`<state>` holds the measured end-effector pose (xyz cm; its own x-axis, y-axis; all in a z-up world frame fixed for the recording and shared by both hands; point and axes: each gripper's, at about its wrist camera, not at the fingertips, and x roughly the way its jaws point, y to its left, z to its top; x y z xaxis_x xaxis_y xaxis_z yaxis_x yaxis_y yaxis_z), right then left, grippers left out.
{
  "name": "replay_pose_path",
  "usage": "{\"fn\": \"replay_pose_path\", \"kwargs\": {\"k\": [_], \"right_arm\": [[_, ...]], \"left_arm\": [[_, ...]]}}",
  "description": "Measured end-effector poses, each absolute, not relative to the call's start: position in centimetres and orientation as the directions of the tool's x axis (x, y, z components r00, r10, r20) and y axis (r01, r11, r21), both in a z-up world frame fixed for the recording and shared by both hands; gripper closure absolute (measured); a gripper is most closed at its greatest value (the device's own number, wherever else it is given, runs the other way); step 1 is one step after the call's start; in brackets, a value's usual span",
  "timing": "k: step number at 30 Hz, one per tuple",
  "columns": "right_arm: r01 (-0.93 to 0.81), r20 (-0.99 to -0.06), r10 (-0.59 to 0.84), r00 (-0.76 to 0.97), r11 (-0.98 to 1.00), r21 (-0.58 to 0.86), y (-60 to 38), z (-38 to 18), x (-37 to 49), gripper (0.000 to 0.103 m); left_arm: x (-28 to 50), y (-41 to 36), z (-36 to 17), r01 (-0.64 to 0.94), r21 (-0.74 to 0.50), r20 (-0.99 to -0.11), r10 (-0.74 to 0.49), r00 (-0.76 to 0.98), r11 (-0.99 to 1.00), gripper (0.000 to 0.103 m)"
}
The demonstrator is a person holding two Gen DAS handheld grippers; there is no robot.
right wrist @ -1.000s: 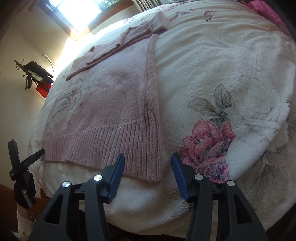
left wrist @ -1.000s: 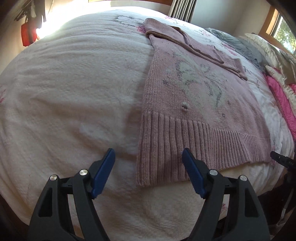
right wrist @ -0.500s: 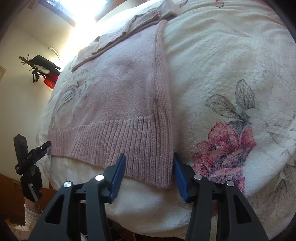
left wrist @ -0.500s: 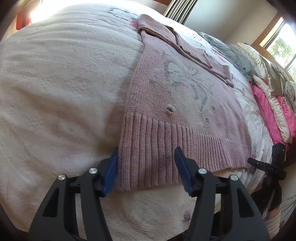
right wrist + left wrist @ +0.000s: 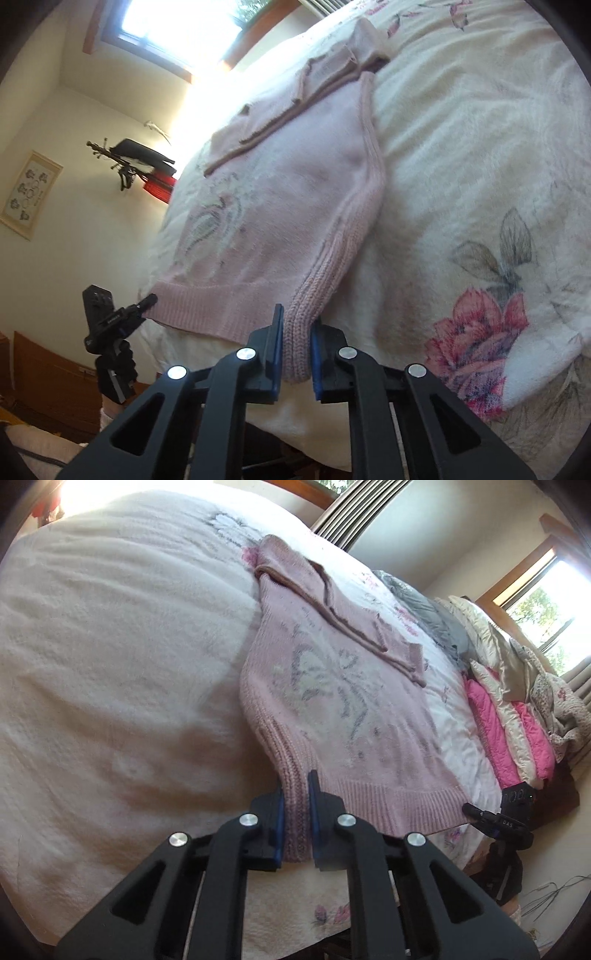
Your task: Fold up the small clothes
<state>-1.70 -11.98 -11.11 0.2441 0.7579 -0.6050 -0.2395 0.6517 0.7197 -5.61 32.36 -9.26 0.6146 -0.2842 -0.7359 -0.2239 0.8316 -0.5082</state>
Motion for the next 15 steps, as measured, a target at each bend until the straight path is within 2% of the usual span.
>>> {"fn": "replay_pose_path", "kwargs": {"k": [4, 15], "right_arm": [[-0.259, -0.55, 0.788, 0.277, 0.612, 0.747, -12.3, -8.4, 0.4, 0.091], [-0.162, -0.56, 0.756, 0.338, 0.633, 0.757, -12.7, -7.3, 9.7, 0.092]], "left_arm": [[-3.7, 32.8, -7.2, -0.196, -0.532, -0.693, -0.29, 0.66, 0.824, 0.094], [4.5, 36.7, -7.3, -0.262, -0.547, -0.686, -0.247, 0.684, 0.795, 0.095]]}}
